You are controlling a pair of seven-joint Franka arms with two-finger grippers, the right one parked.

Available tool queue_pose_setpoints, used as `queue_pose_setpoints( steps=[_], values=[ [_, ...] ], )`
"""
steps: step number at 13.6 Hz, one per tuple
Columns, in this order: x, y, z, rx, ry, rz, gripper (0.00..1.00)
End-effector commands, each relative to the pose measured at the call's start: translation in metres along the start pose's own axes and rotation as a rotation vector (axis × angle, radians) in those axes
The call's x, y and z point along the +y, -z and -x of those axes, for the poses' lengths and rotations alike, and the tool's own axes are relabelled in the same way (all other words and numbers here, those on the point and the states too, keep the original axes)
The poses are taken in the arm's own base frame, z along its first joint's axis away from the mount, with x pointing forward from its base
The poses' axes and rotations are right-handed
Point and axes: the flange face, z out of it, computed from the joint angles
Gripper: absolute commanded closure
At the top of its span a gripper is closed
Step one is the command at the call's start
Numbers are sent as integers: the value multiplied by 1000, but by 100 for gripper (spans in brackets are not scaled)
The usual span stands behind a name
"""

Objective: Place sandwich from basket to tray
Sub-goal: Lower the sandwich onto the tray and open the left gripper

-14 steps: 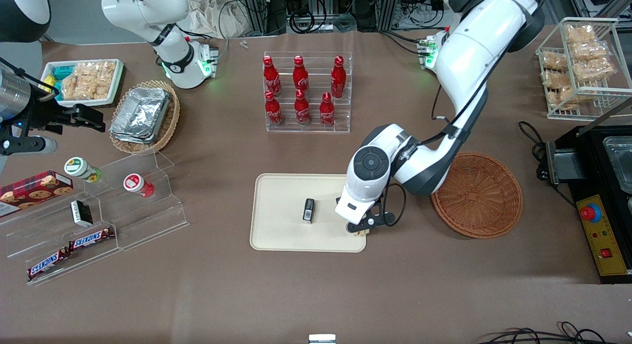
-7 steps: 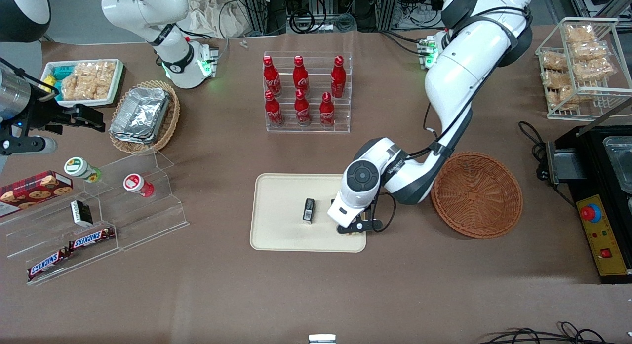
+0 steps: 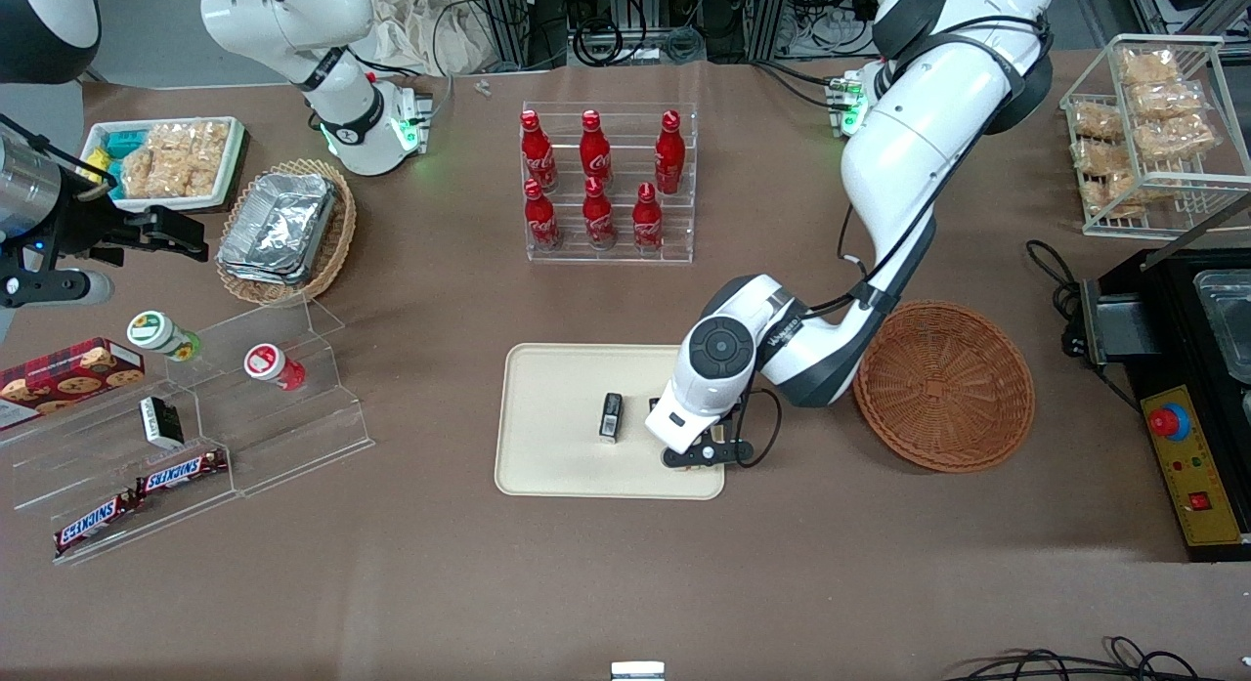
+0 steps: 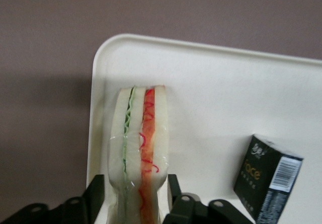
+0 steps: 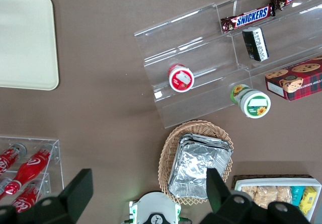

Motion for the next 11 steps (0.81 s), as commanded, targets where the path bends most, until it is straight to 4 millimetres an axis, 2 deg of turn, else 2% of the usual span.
queue_pose_setpoints(
  steps=[1,3,5,7,9,10,11],
  values=[
    [0,44,-9,57,1,6,0],
    [-14,83,-18,78,56,-15,0],
    [-41,121,-30,83,104,-44,0],
    [-52,163,-22,87,125,-101,0],
    [-101,200,-40,79,196,-137,0],
    [-120,220,-44,66,237,-116,0],
    [-128,233,-37,46,226,-124,0]
  ],
)
